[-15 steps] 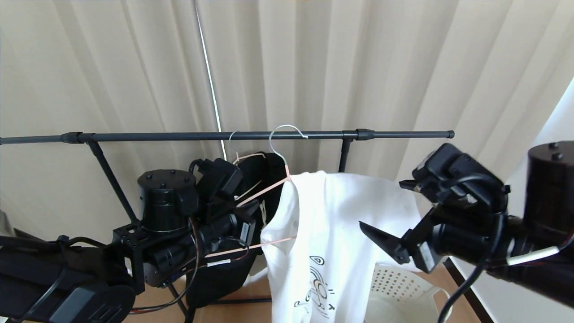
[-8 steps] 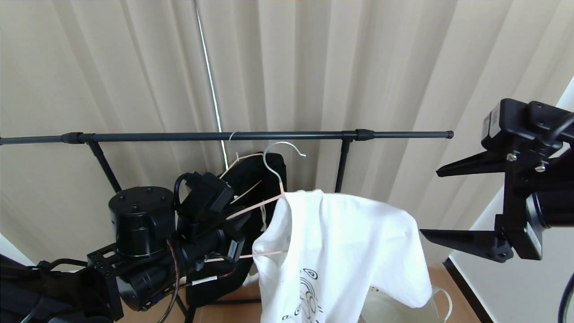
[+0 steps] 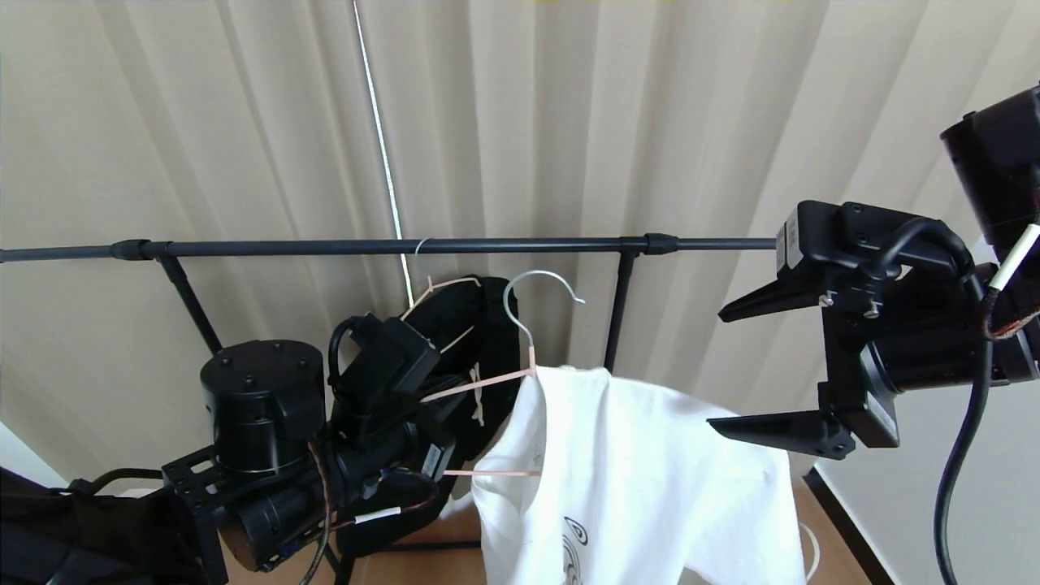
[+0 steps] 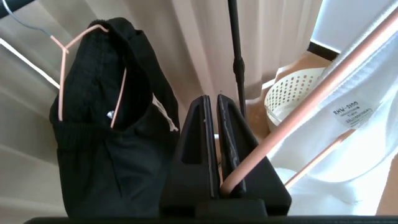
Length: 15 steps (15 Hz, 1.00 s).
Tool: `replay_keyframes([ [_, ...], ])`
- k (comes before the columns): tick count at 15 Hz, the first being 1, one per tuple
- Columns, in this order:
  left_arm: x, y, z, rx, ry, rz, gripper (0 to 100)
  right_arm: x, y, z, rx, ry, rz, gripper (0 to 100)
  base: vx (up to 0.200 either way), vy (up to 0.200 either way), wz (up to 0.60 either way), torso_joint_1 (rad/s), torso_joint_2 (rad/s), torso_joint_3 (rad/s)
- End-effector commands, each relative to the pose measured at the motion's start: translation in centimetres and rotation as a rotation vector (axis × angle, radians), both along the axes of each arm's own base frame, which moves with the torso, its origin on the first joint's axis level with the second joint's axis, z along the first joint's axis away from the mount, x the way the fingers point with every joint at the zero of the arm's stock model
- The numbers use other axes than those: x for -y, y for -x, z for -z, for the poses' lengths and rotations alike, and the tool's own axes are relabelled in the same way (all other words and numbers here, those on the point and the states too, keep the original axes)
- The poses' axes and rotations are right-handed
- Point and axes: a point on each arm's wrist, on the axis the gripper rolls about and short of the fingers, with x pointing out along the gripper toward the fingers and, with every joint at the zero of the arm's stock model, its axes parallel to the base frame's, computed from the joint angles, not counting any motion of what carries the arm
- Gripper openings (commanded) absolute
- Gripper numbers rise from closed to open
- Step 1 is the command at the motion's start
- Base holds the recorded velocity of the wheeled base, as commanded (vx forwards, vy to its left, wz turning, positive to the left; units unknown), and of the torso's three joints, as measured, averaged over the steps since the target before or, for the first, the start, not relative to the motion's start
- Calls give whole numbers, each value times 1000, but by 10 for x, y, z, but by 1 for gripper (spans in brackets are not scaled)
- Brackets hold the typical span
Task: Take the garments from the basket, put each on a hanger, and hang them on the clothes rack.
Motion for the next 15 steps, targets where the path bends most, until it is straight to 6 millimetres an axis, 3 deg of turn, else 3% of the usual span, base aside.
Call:
replay_keyframes([
  [1,5,-1,-4,14,8,13,0,-4,-4,9,-30,18,-13,100,0,0,0,0,0,0],
  [15,16,10,-7,31,23,67,0,-20,-19,36,-129,42,-53,100,0,0,0,0,0,0],
])
